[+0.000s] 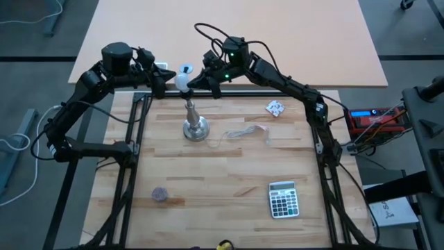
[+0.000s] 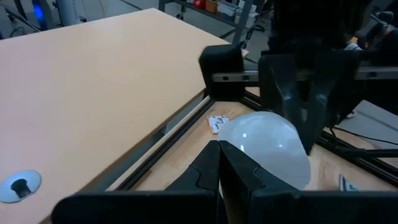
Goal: Screw lightbulb
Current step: Remove the lightbulb from the lamp
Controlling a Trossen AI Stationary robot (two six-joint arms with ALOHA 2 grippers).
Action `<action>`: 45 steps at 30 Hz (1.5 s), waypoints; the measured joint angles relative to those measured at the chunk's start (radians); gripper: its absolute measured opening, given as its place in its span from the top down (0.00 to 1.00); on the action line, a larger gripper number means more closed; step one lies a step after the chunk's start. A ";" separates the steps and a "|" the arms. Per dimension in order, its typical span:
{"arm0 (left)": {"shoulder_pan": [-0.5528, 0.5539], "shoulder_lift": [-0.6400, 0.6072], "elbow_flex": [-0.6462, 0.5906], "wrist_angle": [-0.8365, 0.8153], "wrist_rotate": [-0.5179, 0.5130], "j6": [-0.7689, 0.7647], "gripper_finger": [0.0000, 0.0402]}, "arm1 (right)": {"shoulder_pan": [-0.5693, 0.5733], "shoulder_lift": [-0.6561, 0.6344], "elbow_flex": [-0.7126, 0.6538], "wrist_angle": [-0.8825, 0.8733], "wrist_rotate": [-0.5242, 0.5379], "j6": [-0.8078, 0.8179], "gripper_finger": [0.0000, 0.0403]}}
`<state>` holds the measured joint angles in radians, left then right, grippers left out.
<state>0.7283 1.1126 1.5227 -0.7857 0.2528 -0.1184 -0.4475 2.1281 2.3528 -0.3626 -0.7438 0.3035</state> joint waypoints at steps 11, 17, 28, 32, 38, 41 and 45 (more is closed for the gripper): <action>-0.017 -0.005 0.000 0.000 0.097 -0.026 1.00 | -0.021 -0.006 0.002 -0.029 0.004 -0.017 1.00; -0.019 -0.011 0.000 0.002 0.141 -0.033 1.00 | -0.035 -0.010 0.002 -0.032 0.043 -0.039 1.00; -0.041 0.003 0.000 -0.001 0.150 -0.056 1.00 | -0.045 -0.011 0.003 -0.035 0.081 -0.095 1.00; -0.041 -0.021 0.000 -0.001 0.142 -0.052 1.00 | -0.049 -0.017 0.003 -0.043 0.077 -0.096 1.00; -0.041 -0.071 0.006 0.001 -0.016 0.100 1.00 | -0.051 -0.022 0.003 -0.051 0.070 -0.098 1.00; -0.040 -0.072 0.006 0.001 -0.158 0.167 1.00 | -0.051 -0.022 0.003 -0.051 0.066 -0.097 1.00; -0.039 -0.037 -0.001 -0.005 -0.158 0.205 1.00 | -0.051 -0.024 0.003 -0.051 0.066 -0.095 1.00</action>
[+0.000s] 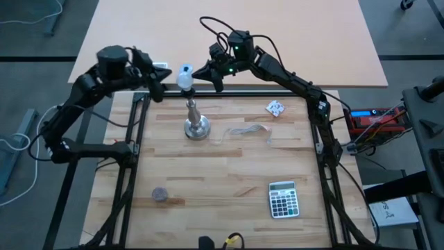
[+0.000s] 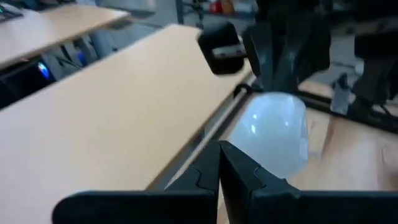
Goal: Screw lightbulb
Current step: Remove the lightbulb from the lamp
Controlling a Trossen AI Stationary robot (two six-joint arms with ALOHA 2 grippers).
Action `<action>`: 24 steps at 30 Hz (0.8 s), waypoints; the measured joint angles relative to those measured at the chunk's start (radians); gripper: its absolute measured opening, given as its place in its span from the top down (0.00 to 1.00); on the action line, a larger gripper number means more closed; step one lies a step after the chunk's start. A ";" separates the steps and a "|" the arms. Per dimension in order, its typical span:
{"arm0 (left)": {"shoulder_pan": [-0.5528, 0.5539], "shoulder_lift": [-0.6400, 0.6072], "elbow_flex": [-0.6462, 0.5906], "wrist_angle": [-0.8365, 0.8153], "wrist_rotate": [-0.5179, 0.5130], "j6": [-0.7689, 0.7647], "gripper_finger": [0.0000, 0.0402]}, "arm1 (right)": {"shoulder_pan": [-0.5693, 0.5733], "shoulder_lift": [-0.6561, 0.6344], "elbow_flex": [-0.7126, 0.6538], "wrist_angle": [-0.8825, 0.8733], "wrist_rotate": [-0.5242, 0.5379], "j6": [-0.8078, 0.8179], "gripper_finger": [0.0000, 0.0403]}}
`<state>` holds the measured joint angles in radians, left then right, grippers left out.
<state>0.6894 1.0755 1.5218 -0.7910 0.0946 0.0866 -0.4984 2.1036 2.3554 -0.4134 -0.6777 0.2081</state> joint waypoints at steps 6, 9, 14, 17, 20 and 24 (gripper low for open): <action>-0.001 0.065 -0.002 -0.010 0.005 -0.001 1.00 | 0.003 -0.017 0.000 0.000 -0.002 0.001 1.00; -0.002 0.071 -0.002 0.000 0.077 0.001 1.00 | 0.006 -0.031 0.000 0.000 -0.048 0.010 1.00; -0.001 0.071 -0.002 -0.001 0.110 -0.006 1.00 | 0.035 -0.038 0.000 -0.010 -0.088 0.027 1.00; -0.001 0.071 -0.002 -0.002 0.111 -0.029 1.00 | 0.051 -0.034 0.000 -0.037 -0.091 0.028 1.00; -0.001 0.071 -0.002 -0.002 0.114 -0.056 1.00 | 0.055 -0.029 0.001 -0.061 -0.088 0.035 1.00; -0.001 0.071 -0.002 -0.003 0.124 -0.111 1.00 | 0.064 -0.026 0.001 -0.104 0.006 0.008 1.00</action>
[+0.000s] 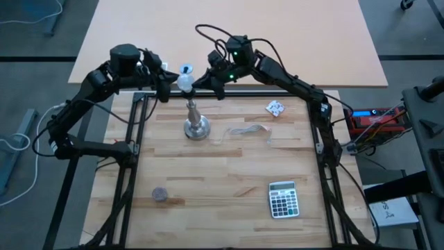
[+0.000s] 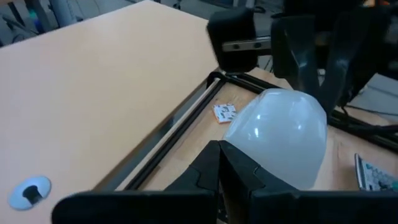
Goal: Screw lightbulb
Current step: Remove the lightbulb from the lamp
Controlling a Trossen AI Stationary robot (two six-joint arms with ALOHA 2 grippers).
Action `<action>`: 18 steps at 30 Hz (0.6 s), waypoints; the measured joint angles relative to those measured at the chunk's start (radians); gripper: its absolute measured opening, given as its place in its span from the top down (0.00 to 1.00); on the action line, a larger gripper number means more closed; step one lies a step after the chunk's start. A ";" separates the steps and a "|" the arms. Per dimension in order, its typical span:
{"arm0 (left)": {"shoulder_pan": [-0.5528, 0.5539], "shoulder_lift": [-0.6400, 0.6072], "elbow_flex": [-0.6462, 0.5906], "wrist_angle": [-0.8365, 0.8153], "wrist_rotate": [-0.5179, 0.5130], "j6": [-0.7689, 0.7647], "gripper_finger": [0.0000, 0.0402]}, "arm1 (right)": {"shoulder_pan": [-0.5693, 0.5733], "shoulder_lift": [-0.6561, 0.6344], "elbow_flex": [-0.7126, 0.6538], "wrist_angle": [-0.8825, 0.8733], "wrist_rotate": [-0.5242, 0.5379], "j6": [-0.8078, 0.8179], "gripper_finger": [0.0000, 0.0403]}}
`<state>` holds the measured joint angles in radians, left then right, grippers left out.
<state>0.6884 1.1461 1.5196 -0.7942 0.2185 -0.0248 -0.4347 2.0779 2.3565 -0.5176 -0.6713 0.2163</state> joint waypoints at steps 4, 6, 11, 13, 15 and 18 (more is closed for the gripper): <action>0.000 -0.001 0.000 -0.004 -0.001 -0.029 1.00 | 0.013 -0.002 0.002 -0.040 0.086 -0.059 1.00; 0.000 -0.003 0.000 -0.011 0.001 -0.041 1.00 | 0.015 -0.007 0.002 -0.043 0.110 -0.071 1.00; -0.003 -0.008 0.000 -0.022 0.001 -0.048 1.00 | 0.013 -0.022 0.000 -0.058 0.187 -0.106 1.00; -0.003 -0.010 0.000 -0.024 0.002 -0.048 1.00 | 0.013 -0.027 0.000 -0.060 0.218 -0.123 1.00; -0.006 -0.012 0.000 -0.024 0.018 -0.052 1.00 | 0.010 -0.028 0.000 -0.049 0.241 -0.135 1.00; -0.009 -0.011 0.000 -0.018 0.073 -0.052 1.00 | 0.010 -0.028 0.000 -0.046 0.262 -0.143 1.00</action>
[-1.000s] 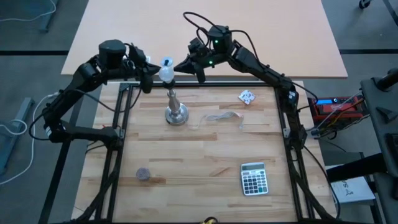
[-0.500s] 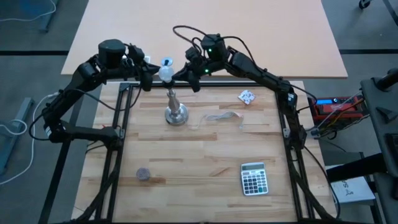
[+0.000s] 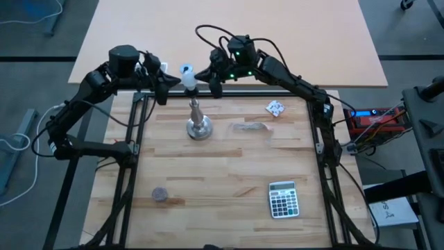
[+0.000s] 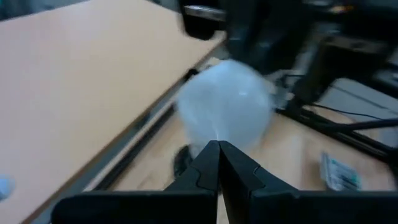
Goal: Screw lightbulb
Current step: Remove the lightbulb from the lamp
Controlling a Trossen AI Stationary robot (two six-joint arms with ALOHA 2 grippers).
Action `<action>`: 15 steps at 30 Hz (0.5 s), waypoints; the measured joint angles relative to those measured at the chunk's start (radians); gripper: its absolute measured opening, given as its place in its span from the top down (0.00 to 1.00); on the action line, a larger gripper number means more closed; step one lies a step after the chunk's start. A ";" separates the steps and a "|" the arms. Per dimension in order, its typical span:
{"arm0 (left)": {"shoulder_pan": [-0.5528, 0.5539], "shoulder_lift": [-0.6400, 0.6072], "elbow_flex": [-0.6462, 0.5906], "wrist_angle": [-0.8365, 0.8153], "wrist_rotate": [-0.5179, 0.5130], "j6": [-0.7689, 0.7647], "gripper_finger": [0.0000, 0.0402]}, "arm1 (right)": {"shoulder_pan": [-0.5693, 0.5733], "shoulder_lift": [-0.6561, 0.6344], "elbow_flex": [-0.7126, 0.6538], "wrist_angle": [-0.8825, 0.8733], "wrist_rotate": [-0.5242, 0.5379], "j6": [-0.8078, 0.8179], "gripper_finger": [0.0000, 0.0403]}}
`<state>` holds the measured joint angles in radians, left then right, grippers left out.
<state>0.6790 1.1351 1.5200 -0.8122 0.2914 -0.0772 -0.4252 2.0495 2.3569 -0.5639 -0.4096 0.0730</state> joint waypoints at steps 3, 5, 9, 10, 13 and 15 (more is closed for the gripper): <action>-0.005 0.004 0.000 0.012 0.050 0.000 1.00 | 0.000 0.000 0.000 0.001 0.006 -0.017 1.00; -0.011 0.007 0.000 0.014 0.050 0.000 1.00 | 0.000 0.000 0.000 0.003 0.003 -0.033 1.00; -0.018 0.012 0.000 0.020 0.050 0.002 1.00 | 0.000 0.000 -0.001 0.014 0.002 -0.036 1.00; -0.018 0.013 0.000 0.023 0.051 0.006 1.00 | 0.000 0.000 -0.002 0.018 0.002 -0.040 1.00; -0.019 0.018 0.000 0.045 0.050 0.013 1.00 | 0.000 0.000 -0.002 0.028 0.002 -0.058 1.00; -0.019 0.024 0.000 0.062 0.049 0.016 1.00 | 0.000 0.000 -0.002 0.036 0.002 -0.058 1.00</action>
<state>0.6601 1.1595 1.5200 -0.7504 0.3407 -0.0617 -0.4252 2.0495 2.3554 -0.5284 -0.4076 0.0147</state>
